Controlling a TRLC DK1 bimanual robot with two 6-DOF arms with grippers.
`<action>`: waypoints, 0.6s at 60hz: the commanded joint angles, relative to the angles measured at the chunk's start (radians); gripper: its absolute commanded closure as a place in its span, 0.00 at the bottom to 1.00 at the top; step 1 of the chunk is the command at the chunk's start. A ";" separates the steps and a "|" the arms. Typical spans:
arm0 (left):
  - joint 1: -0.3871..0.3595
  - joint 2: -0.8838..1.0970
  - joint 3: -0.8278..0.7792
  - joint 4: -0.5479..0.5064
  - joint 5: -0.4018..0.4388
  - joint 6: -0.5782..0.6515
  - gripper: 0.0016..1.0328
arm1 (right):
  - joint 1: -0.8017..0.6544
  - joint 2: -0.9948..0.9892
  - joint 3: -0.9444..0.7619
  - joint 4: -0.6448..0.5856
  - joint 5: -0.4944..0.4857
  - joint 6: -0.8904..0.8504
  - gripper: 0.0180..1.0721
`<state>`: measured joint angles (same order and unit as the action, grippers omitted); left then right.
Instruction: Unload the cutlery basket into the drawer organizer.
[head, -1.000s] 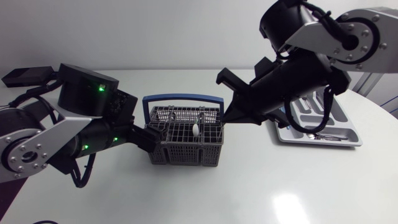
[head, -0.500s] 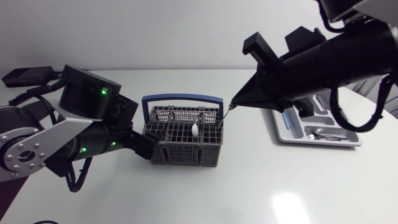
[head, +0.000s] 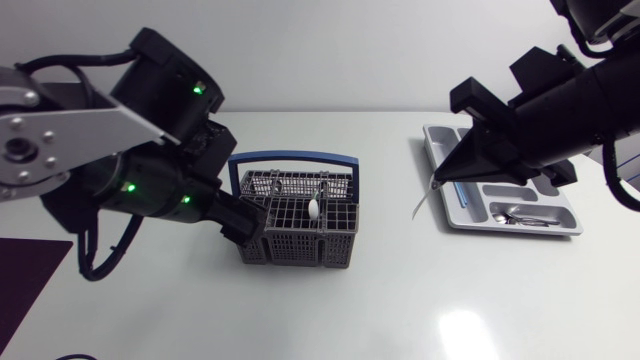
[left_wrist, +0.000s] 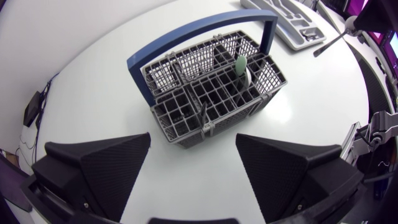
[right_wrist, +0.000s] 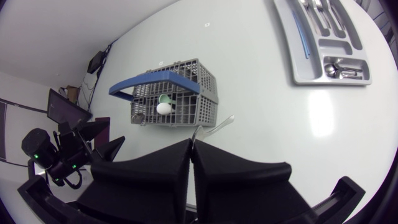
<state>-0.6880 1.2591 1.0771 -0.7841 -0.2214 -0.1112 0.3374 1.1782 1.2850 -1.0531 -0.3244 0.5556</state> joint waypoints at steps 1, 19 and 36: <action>-0.005 0.068 0.058 -0.044 0.002 -0.039 0.07 | -0.058 0.001 0.014 -0.022 0.008 -0.095 0.95; -0.019 0.134 0.064 0.029 -0.018 -0.082 0.07 | -0.262 0.055 -0.042 -0.007 0.125 -0.310 0.95; -0.048 0.184 0.047 0.091 -0.133 -0.097 0.17 | -0.397 0.127 -0.099 0.113 0.265 -0.451 0.95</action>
<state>-0.7250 1.4204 1.1156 -0.7063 -0.3374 -0.1848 -0.0410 1.2778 1.2175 -0.9684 -0.0994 0.1596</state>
